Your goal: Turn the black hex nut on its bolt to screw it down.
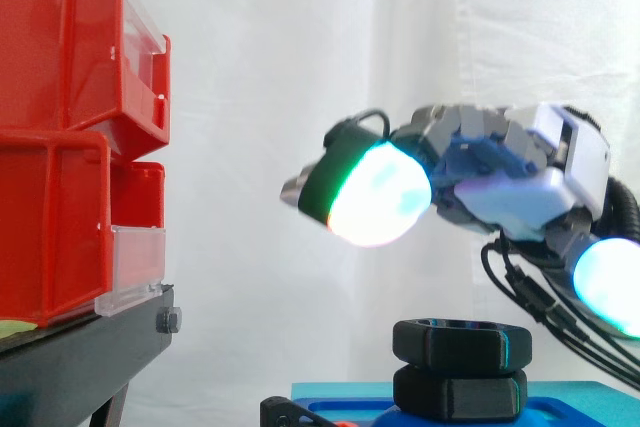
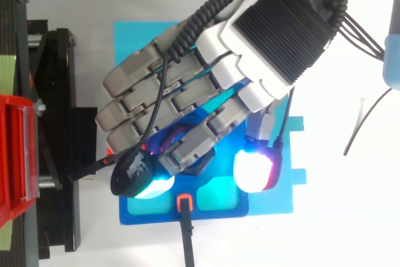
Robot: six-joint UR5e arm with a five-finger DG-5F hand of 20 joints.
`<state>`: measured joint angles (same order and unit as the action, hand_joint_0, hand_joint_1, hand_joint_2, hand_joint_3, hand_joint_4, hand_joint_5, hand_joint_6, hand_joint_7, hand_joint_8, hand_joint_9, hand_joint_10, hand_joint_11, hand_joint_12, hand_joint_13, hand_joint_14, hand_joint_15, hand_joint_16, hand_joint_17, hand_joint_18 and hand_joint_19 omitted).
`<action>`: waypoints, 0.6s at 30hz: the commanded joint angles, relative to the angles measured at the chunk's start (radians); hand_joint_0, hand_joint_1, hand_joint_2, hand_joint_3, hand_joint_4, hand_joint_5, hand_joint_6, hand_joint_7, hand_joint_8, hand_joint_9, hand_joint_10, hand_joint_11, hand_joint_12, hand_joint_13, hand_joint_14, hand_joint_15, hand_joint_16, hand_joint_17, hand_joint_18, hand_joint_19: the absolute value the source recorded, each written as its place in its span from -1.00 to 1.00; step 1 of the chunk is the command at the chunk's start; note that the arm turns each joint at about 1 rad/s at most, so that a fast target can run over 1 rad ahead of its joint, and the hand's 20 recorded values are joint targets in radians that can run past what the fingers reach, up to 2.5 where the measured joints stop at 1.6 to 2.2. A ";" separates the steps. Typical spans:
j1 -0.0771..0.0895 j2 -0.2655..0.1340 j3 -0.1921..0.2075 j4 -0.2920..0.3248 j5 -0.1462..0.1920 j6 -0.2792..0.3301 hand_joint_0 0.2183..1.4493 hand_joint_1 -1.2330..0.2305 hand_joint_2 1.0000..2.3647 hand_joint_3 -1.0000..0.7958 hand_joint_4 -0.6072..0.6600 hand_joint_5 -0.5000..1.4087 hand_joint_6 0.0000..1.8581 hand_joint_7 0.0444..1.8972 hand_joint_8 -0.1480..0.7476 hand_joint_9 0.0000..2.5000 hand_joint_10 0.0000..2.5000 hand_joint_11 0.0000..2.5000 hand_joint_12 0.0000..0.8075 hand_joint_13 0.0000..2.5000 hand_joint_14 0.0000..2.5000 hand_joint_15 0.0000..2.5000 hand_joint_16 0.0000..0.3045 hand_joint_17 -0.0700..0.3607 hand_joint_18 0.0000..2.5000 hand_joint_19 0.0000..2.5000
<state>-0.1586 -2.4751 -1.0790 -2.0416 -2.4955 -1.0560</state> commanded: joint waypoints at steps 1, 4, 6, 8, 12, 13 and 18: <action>-0.001 0.030 -0.004 -0.032 -0.002 -0.006 -0.86 0.09 -1.00 -0.44 0.18 -0.73 -0.46 -0.34 -0.03 -0.72 -1.00 -0.89 -0.08 -0.68 -1.00 -0.92 -0.55 0.05 -0.71 -0.79; -0.001 0.081 -0.024 -0.104 0.001 -0.030 -0.84 0.11 -1.00 -0.44 0.16 -0.73 -0.46 -0.37 -0.05 -0.74 -1.00 -0.94 -0.07 -0.69 -1.00 -0.93 -0.56 0.02 -0.74 -0.80; -0.001 0.130 -0.058 -0.170 0.014 -0.068 -0.83 0.12 -1.00 -0.44 0.16 -0.72 -0.46 -0.39 -0.06 -0.74 -1.00 -0.96 -0.07 -0.70 -1.00 -0.94 -0.57 0.01 -0.75 -0.81; -0.001 0.180 -0.107 -0.229 0.033 -0.118 -0.80 0.14 -1.00 -0.44 0.15 -0.72 -0.46 -0.41 -0.08 -0.75 -1.00 -0.98 -0.08 -0.72 -1.00 -0.96 -0.59 -0.02 -0.78 -0.83; -0.001 0.265 -0.205 -0.301 0.101 -0.219 -0.78 0.13 -1.00 -0.44 0.16 -0.72 -0.46 -0.43 -0.11 -0.77 -1.00 -1.00 -0.11 -0.76 -1.00 -0.98 -0.61 -0.05 -0.84 -0.86; 0.001 0.285 -0.231 -0.315 0.118 -0.243 -0.77 0.13 -1.00 -0.44 0.16 -0.72 -0.46 -0.44 -0.12 -0.78 -1.00 -1.00 -0.11 -0.78 -1.00 -0.99 -0.62 -0.07 -0.86 -0.87; -0.006 0.386 -0.345 -0.450 0.202 -0.315 -0.74 0.12 -1.00 -0.44 0.17 -0.72 -0.46 -0.45 -0.14 -0.80 -1.00 -1.00 -0.13 -0.82 -1.00 -1.00 -0.63 -0.09 -0.91 -0.88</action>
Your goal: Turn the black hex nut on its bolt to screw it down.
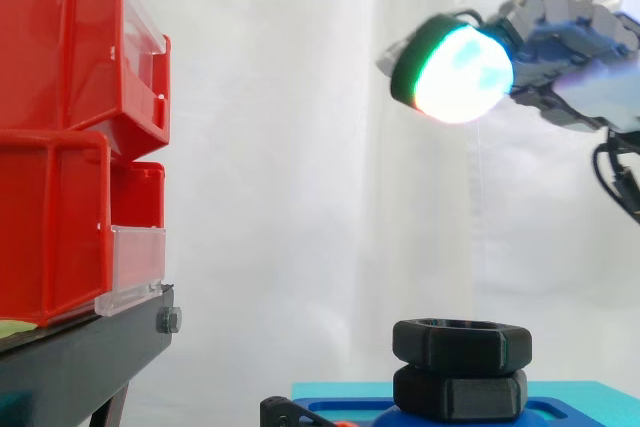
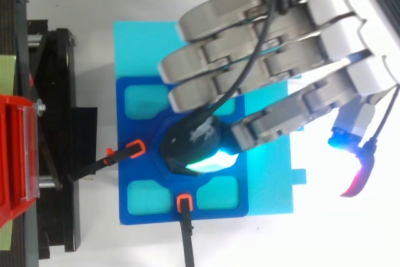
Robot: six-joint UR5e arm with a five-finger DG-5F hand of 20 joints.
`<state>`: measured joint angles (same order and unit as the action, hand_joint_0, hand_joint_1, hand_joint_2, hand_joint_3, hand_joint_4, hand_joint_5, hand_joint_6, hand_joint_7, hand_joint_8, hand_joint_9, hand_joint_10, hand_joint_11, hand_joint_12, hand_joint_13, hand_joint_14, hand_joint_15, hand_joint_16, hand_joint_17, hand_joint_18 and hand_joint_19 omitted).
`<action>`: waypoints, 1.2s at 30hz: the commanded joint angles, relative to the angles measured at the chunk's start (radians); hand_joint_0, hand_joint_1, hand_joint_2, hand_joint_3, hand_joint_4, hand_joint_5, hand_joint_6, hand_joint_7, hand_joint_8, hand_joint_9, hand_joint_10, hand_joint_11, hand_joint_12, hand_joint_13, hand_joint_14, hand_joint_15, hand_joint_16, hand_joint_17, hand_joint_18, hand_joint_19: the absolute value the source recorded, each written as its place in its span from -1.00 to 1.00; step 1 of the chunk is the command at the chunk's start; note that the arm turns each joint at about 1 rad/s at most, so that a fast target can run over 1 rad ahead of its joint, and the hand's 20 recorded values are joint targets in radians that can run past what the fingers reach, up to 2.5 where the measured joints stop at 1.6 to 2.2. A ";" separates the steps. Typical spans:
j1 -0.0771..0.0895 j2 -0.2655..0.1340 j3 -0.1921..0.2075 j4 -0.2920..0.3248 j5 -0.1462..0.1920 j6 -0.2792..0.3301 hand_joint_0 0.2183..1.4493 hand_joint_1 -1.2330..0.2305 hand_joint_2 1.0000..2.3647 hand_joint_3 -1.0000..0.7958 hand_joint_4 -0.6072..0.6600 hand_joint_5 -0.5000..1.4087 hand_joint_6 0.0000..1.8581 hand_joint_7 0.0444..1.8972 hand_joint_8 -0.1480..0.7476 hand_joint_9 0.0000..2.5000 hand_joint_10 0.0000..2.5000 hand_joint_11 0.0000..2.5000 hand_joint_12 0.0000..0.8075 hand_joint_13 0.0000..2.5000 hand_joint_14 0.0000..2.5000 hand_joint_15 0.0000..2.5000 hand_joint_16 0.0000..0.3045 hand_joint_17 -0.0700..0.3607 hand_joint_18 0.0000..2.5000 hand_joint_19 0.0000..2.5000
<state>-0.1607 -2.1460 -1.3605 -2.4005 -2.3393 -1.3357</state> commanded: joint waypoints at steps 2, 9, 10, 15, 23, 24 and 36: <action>-0.005 0.086 -0.095 -0.146 0.074 -0.037 -0.73 0.12 -1.00 -0.44 0.17 -0.72 -0.46 -0.45 -0.14 -0.82 -1.00 -1.00 -0.11 -0.83 -1.00 -1.00 -0.63 -0.09 -0.92 -0.88; -0.007 0.181 -0.213 -0.203 0.166 -0.036 -0.70 0.10 -1.00 -0.44 0.18 -0.72 -0.46 -0.45 -0.15 -0.82 -1.00 -1.00 -0.13 -0.84 -1.00 -1.00 -0.65 -0.11 -0.93 -0.89; -0.007 0.201 -0.236 -0.203 0.176 -0.033 -0.70 0.10 -1.00 -0.44 0.19 -0.72 -0.46 -0.46 -0.15 -0.82 -1.00 -1.00 -0.13 -0.84 -1.00 -1.00 -0.65 -0.11 -0.93 -0.89; 0.000 0.273 -0.302 -0.230 0.264 0.058 -0.67 0.07 -1.00 -0.44 0.23 -0.72 -0.46 -0.51 -0.17 -0.85 -1.00 -1.00 -0.15 -0.86 -1.00 -1.00 -0.66 -0.13 -0.94 -0.90; 0.004 0.274 -0.302 -0.361 0.365 0.286 -0.65 0.03 -1.00 -0.44 0.27 -0.72 -0.46 -0.51 -0.19 -0.84 -1.00 -1.00 -0.16 -0.86 -1.00 -1.00 -0.66 -0.14 -0.95 -0.89; 0.007 0.274 -0.302 -0.367 0.386 0.368 -0.65 0.03 -1.00 -0.44 0.27 -0.72 -0.46 -0.51 -0.19 -0.84 -1.00 -1.00 -0.16 -0.86 -1.00 -1.00 -0.67 -0.14 -0.95 -0.89; 0.024 0.273 -0.302 -0.393 0.580 0.826 -0.65 0.05 -1.00 -0.44 0.20 -0.72 -0.46 -0.51 -0.16 -0.85 -1.00 -1.00 -0.13 -0.88 -1.00 -1.00 -0.64 -0.10 -0.94 -0.91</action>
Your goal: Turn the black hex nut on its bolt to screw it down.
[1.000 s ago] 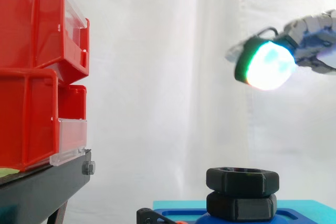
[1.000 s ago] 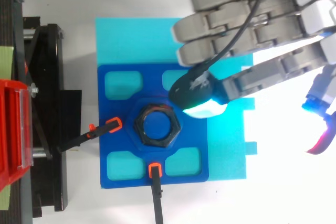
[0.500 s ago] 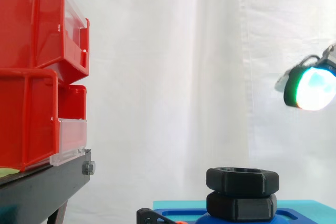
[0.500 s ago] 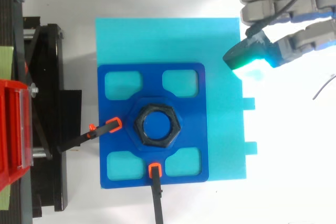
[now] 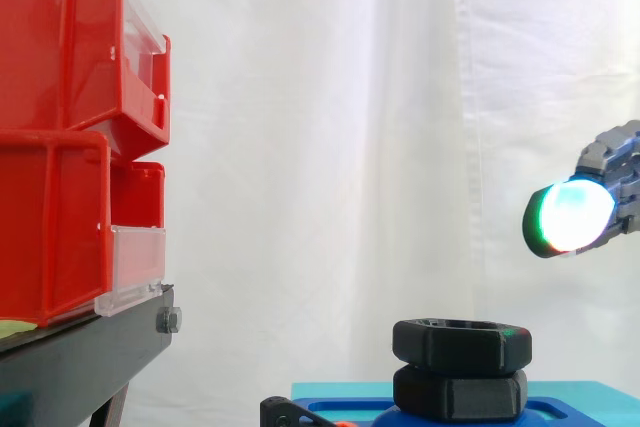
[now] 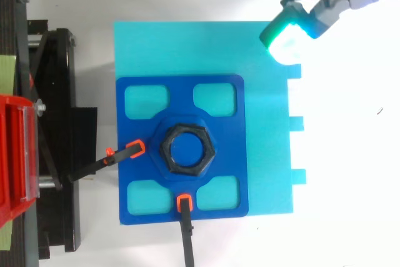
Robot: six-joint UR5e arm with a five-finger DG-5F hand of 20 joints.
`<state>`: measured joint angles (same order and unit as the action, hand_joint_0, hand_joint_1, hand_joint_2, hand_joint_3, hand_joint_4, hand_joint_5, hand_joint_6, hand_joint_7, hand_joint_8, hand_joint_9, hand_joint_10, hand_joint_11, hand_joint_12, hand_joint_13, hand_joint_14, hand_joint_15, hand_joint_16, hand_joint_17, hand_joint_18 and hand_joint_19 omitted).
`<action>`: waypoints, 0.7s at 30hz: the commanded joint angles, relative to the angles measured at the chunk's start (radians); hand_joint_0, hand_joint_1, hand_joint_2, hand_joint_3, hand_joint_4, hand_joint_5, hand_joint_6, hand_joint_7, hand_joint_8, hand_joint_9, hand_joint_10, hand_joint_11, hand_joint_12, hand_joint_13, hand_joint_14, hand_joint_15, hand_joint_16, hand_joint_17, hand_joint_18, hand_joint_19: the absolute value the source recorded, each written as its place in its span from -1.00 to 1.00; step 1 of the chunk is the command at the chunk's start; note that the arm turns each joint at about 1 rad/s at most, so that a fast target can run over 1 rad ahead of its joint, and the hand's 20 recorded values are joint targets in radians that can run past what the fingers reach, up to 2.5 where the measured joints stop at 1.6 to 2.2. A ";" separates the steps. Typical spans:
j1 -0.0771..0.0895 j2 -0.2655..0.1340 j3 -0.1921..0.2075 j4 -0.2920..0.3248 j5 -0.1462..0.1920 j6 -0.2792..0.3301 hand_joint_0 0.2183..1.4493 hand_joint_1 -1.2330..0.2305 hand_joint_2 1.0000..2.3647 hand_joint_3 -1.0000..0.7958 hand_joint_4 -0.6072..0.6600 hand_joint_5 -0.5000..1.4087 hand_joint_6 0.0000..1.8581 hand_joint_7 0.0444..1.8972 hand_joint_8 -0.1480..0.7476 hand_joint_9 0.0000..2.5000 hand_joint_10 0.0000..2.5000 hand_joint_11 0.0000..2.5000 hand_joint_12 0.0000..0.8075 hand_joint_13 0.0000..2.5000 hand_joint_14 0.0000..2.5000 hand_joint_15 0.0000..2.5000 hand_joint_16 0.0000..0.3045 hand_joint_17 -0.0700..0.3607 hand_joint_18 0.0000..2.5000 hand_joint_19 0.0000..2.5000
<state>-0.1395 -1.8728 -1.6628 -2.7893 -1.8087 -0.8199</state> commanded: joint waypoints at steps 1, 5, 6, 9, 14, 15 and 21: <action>0.001 0.000 0.000 -0.004 0.055 0.312 -0.65 0.05 -1.00 -0.44 0.20 -0.72 -0.46 -0.51 -0.16 -0.85 -1.00 -1.00 -0.13 -0.88 -1.00 -1.00 -0.64 -0.10 -0.93 -0.91; 0.003 0.000 0.000 0.010 0.078 0.312 -0.66 0.09 -1.00 -0.44 0.15 -0.72 -0.46 -0.48 -0.16 -0.84 -1.00 -1.00 -0.12 -0.87 -1.00 -1.00 -0.63 -0.09 -0.93 -0.91; 0.003 0.000 0.000 0.011 0.077 0.312 -0.66 0.09 -1.00 -0.44 0.15 -0.72 -0.46 -0.47 -0.16 -0.84 -1.00 -1.00 -0.12 -0.87 -1.00 -1.00 -0.63 -0.09 -0.93 -0.91; 0.003 0.000 0.000 0.011 0.080 0.312 -0.66 0.09 -1.00 -0.44 0.15 -0.71 -0.46 -0.42 -0.15 -0.84 -1.00 -1.00 -0.11 -0.87 -1.00 -1.00 -0.63 -0.08 -0.93 -0.90; 0.003 0.000 0.000 0.010 0.081 0.311 -0.66 0.09 -1.00 -0.44 0.15 -0.71 -0.46 -0.38 -0.14 -0.83 -1.00 -1.00 -0.11 -0.86 -1.00 -1.00 -0.63 -0.08 -0.93 -0.90; 0.001 0.000 0.000 0.010 0.081 0.311 -0.66 0.09 -1.00 -0.44 0.15 -0.71 -0.46 -0.38 -0.14 -0.83 -1.00 -1.00 -0.11 -0.86 -1.00 -1.00 -0.63 -0.08 -0.93 -0.90; 0.003 0.000 0.000 0.010 0.081 0.311 -0.65 0.09 -1.00 -0.44 0.14 -0.71 -0.46 -0.36 -0.16 -0.85 -1.00 -1.00 -0.12 -0.87 -1.00 -1.00 -0.63 -0.08 -0.94 -0.90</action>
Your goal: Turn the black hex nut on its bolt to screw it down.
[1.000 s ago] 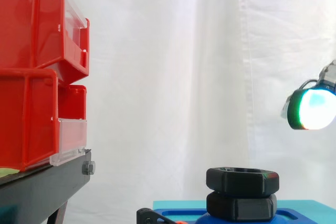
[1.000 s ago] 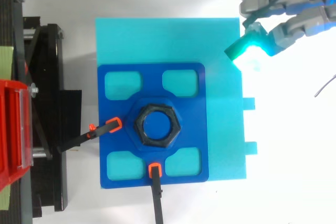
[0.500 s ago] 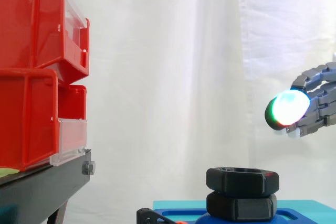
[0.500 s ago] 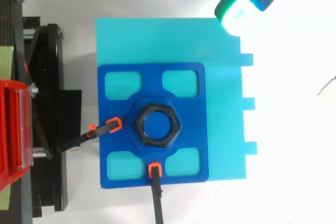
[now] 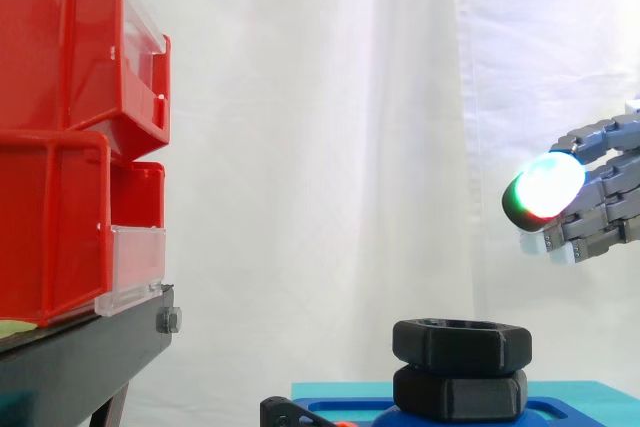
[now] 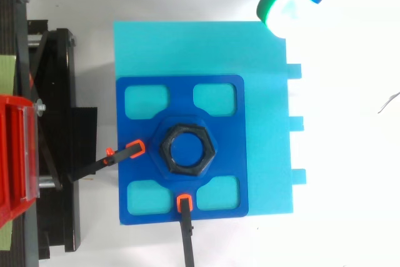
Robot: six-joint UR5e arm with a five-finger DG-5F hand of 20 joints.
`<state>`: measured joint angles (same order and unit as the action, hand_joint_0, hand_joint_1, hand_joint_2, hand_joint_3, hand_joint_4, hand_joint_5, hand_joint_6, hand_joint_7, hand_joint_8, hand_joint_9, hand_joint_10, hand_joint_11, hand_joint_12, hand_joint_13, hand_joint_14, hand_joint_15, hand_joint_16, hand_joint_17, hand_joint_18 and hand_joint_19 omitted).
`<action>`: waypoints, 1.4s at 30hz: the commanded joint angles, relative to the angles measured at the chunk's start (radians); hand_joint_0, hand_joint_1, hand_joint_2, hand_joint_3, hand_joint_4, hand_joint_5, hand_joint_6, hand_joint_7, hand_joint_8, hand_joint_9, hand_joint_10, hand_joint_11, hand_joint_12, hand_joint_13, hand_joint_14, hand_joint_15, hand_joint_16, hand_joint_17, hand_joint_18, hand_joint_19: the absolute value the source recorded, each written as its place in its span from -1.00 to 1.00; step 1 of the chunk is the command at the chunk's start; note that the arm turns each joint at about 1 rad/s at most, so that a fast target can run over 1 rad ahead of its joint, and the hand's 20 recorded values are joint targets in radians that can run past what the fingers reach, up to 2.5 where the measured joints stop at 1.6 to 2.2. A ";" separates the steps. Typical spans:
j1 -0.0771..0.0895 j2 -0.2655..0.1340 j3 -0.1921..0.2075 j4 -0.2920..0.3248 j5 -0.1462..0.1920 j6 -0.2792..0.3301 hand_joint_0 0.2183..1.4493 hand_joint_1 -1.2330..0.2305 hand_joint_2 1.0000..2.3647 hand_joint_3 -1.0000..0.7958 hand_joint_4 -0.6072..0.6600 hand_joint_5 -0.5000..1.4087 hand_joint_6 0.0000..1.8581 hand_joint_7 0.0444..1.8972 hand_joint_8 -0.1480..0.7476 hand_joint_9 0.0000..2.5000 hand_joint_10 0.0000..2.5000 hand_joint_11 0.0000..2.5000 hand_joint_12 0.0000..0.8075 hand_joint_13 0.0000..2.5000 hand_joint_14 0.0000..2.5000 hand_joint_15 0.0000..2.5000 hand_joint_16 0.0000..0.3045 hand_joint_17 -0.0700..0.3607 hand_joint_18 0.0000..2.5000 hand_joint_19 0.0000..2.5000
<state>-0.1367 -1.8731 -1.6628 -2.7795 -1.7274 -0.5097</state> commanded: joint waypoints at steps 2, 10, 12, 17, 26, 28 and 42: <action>0.000 0.000 0.000 0.000 0.000 0.000 -0.65 0.09 -1.00 -0.44 0.14 -0.72 -0.46 -0.40 -0.16 -0.85 -1.00 -1.00 -0.12 -0.87 -1.00 -1.00 -0.63 -0.09 -0.94 -0.90; 0.000 0.000 0.000 0.000 0.000 0.000 -0.64 0.08 -1.00 -0.44 0.15 -0.72 -0.46 -0.37 -0.17 -0.85 -1.00 -1.00 -0.13 -0.87 -1.00 -1.00 -0.63 -0.09 -0.94 -0.90; -0.001 0.000 0.000 0.000 0.000 0.000 -0.63 0.07 -1.00 -0.44 0.14 -0.72 -0.46 -0.37 -0.17 -0.86 -1.00 -1.00 -0.13 -0.87 -1.00 -1.00 -0.63 -0.09 -0.94 -0.90; -0.001 0.000 0.000 0.000 0.000 0.000 -0.63 0.06 -1.00 -0.44 0.13 -0.72 -0.46 -0.37 -0.18 -0.85 -1.00 -1.00 -0.13 -0.87 -1.00 -1.00 -0.64 -0.10 -0.94 -0.90; 0.000 0.000 0.000 0.000 0.000 0.000 -0.63 0.06 -1.00 -0.44 0.14 -0.72 -0.46 -0.39 -0.17 -0.84 -1.00 -1.00 -0.13 -0.86 -1.00 -1.00 -0.64 -0.10 -0.93 -0.91; -0.001 0.000 0.000 0.000 0.000 0.000 -0.63 0.06 -1.00 -0.44 0.14 -0.72 -0.46 -0.36 -0.17 -0.85 -1.00 -1.00 -0.14 -0.86 -1.00 -1.00 -0.64 -0.10 -0.93 -0.90; 0.000 0.000 0.000 0.000 0.000 0.000 -0.62 0.06 -1.00 -0.44 0.15 -0.72 -0.46 -0.39 -0.17 -0.85 -1.00 -1.00 -0.14 -0.86 -1.00 -1.00 -0.64 -0.10 -0.93 -0.90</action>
<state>-0.1370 -1.8730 -1.6629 -2.7796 -1.7273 -0.5093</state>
